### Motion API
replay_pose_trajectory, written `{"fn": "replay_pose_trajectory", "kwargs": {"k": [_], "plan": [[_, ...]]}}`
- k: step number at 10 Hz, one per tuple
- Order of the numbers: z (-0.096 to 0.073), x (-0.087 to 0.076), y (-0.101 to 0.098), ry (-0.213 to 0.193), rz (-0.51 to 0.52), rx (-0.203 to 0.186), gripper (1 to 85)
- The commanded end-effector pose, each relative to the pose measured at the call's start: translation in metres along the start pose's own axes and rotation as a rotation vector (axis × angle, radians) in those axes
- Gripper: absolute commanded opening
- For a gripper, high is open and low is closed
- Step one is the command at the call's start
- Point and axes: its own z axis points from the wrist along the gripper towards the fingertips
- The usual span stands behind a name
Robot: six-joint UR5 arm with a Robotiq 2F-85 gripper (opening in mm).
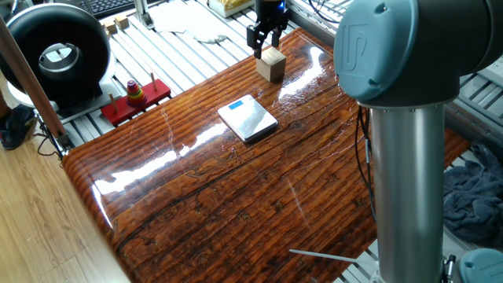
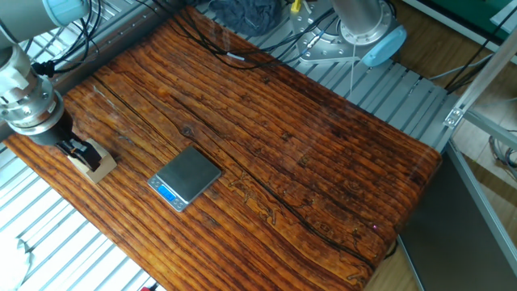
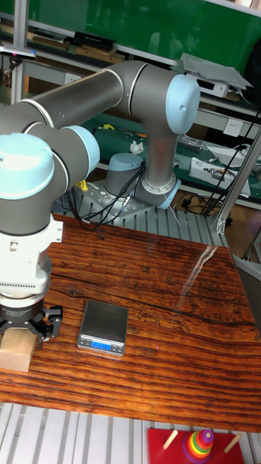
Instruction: Place the block on the scale
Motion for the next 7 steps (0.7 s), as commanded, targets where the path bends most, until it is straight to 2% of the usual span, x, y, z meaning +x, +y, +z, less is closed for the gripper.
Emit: {"fn": "replay_pose_trajectory", "kwargs": {"k": [1, 7], "plan": [[0.0006, 0.0001, 0.0025, 0.0, 0.022, -0.021, 67.0], [0.0062, 0.0052, -0.0045, 0.02, 0.029, -0.001, 65.7]]}}
